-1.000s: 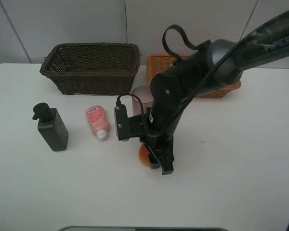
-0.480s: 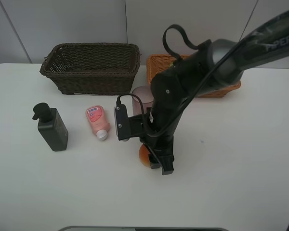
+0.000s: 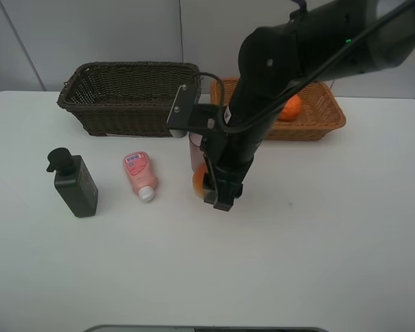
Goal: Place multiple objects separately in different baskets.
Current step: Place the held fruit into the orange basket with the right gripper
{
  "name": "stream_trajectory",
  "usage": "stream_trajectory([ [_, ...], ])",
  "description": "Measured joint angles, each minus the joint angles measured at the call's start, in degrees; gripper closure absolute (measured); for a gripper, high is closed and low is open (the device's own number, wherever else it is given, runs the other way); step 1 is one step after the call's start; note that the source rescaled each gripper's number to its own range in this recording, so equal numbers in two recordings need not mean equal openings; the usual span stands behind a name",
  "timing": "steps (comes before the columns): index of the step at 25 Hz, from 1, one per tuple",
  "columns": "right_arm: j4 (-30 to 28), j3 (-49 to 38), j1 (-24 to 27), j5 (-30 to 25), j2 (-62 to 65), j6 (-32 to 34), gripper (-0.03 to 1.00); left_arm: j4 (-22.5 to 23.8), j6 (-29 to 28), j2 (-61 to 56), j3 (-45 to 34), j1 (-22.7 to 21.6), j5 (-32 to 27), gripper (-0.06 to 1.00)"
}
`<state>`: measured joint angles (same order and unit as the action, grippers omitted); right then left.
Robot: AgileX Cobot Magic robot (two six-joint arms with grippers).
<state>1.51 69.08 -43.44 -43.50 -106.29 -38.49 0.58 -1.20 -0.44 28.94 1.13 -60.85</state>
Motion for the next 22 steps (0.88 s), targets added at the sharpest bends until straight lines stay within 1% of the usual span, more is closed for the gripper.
stream_trajectory([
  [3,-1.5,4.5,2.4,-3.3,0.0,10.8,0.96,0.0,0.0,0.0,0.0,0.0,0.0,-0.06],
  [7,-7.5,10.7,5.3,-7.2,0.0,25.9,0.96,0.0,0.0,0.0,0.0,0.0,0.0,-0.06],
  [10,-11.0,14.6,8.2,-8.9,0.0,34.5,0.96,0.0,0.0,0.0,0.0,0.0,0.0,-0.06],
  [12,-12.0,16.7,10.5,-9.6,0.0,38.5,0.96,0.0,0.0,0.0,0.0,0.0,0.0,-0.06],
  [15,-12.3,19.0,14.8,-9.7,0.0,42.6,0.96,0.0,0.0,0.0,0.0,0.0,0.0,-0.06],
  [22,-12.4,20.7,26.2,-9.3,-2.0,50.5,0.96,0.0,0.0,0.0,0.0,0.0,0.0,-0.06],
])
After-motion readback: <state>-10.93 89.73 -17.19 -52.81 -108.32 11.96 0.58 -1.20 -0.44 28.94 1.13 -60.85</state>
